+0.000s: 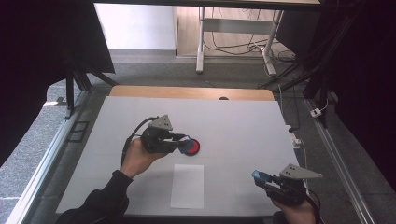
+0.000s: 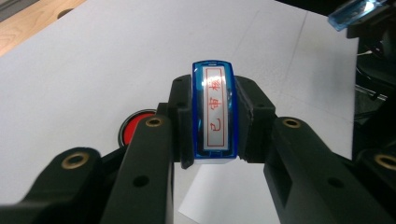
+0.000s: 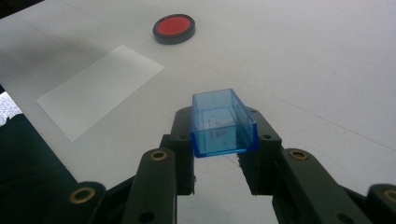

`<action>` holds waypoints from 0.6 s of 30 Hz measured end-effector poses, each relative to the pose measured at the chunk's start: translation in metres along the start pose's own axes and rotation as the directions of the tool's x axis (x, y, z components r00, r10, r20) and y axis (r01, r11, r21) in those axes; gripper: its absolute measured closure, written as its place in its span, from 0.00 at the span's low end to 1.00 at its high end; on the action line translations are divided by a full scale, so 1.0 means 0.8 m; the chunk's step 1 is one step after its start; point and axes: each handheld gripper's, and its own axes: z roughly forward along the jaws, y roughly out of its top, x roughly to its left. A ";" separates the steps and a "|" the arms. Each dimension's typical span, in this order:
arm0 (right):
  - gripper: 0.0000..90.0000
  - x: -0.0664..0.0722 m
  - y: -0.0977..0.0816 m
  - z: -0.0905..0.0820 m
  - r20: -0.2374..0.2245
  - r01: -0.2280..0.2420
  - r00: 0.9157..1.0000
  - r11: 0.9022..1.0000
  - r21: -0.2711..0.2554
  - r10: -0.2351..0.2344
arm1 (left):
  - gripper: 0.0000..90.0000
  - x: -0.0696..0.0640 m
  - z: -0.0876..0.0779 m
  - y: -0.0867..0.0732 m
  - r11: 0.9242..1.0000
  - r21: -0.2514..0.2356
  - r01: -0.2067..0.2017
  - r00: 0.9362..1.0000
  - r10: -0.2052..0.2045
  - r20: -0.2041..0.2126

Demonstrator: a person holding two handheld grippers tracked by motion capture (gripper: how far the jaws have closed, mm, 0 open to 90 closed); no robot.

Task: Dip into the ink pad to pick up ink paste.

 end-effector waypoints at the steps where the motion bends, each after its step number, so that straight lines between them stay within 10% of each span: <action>1: 0.76 0.000 0.000 0.000 0.001 -0.001 1.000 1.000 -0.001 0.001 | 0.78 0.002 0.003 0.001 1.000 0.000 0.006 1.000 -0.006 -0.001; 18: 0.76 -0.001 0.000 0.000 -0.011 -0.003 1.000 1.000 0.001 0.003 | 0.78 0.041 0.055 -0.002 0.996 0.057 0.069 0.998 -0.068 -0.014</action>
